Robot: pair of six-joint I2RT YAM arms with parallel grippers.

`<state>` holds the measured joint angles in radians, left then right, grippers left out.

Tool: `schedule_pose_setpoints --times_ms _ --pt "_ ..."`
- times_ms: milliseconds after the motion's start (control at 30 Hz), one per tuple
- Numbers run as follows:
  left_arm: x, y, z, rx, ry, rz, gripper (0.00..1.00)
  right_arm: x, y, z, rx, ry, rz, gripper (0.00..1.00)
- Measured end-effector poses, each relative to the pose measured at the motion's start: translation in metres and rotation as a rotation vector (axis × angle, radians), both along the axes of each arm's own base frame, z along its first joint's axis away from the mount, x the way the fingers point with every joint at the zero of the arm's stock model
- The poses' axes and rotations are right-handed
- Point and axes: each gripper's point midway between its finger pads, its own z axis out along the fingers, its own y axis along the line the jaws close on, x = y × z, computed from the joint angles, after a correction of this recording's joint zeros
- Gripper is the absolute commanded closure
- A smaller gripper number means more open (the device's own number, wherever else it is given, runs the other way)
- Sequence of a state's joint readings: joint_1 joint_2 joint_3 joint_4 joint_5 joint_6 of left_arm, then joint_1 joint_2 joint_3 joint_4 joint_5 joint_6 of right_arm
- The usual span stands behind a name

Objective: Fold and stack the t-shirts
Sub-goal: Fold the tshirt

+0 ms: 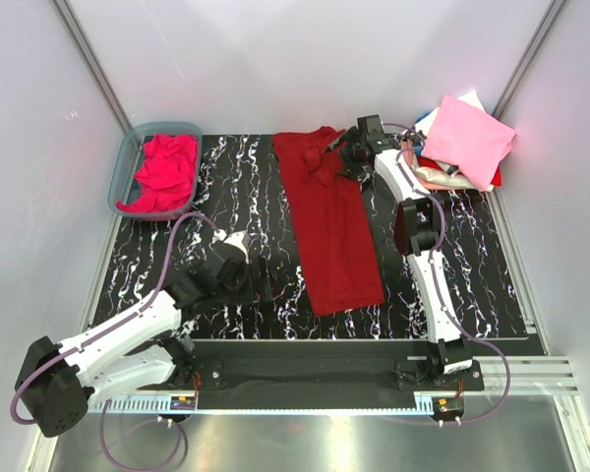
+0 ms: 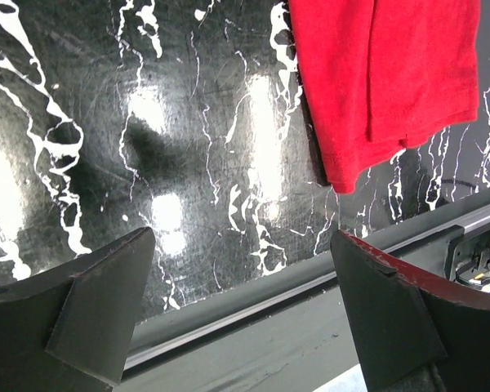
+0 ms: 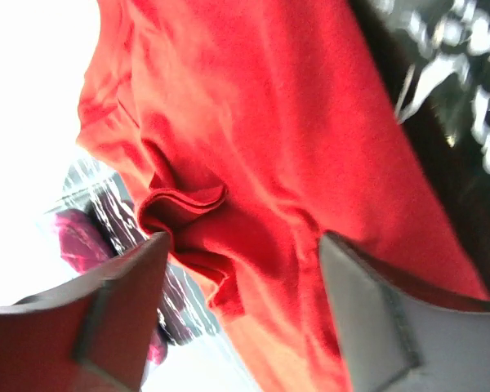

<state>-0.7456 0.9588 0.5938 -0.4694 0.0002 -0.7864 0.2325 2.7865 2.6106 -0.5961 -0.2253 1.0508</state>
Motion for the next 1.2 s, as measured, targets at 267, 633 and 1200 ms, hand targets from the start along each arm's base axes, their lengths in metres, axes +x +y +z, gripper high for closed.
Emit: schedule_pose_setpoints --times_ms 267,633,1200 --pt "-0.004 0.002 0.011 -0.029 -0.019 0.03 0.05 -0.048 0.023 0.033 -0.055 0.037 0.134 0.0" --pt "-0.01 -0.034 -0.023 -0.033 0.061 -0.008 0.19 -0.201 -0.048 0.119 -0.292 -0.006 0.261 0.05" --pt "-0.007 -0.119 -0.063 -0.069 0.11 -0.091 0.37 -0.404 -0.122 0.001 -0.389 0.277 0.308 0.37"
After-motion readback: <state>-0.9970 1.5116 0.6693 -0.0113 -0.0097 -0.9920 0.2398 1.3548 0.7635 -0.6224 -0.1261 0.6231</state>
